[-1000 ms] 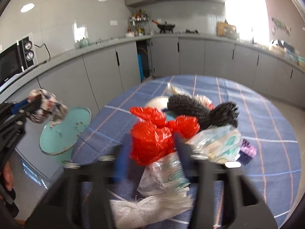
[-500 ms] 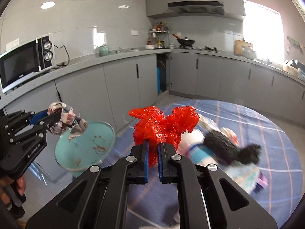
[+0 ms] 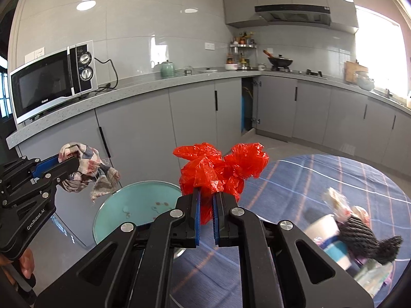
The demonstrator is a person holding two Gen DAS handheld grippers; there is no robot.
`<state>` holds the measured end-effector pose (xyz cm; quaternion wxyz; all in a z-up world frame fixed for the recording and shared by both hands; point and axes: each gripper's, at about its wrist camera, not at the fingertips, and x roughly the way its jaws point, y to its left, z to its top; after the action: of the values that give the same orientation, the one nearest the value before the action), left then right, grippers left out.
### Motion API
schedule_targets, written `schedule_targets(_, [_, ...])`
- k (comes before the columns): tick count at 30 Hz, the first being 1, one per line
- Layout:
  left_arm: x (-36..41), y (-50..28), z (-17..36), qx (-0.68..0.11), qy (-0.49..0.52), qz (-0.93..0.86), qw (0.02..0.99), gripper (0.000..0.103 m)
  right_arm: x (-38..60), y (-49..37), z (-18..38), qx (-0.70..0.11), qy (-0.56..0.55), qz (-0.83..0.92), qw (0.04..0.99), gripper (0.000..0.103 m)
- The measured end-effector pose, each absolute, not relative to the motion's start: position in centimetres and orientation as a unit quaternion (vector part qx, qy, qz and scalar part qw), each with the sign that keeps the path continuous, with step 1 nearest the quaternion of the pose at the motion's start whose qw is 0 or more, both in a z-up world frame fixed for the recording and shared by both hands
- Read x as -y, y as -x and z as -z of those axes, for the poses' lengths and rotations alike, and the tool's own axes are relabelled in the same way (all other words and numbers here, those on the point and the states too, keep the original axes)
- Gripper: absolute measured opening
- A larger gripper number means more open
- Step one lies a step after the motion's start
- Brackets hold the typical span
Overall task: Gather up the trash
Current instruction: 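Open both tools over the teal bin to drop the rag and red bag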
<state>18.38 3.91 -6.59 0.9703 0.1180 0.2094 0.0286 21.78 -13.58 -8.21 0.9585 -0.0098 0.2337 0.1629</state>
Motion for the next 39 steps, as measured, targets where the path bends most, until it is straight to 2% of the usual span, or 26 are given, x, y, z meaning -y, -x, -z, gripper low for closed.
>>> schedule_targets(39, [-7.8, -21.6, 7.1, -0.234, -0.100, -0.076, 0.964, 0.016, 6.9, -25.2, 11.1, -0.262, 0.043, -0.212, 0.941, 0.009])
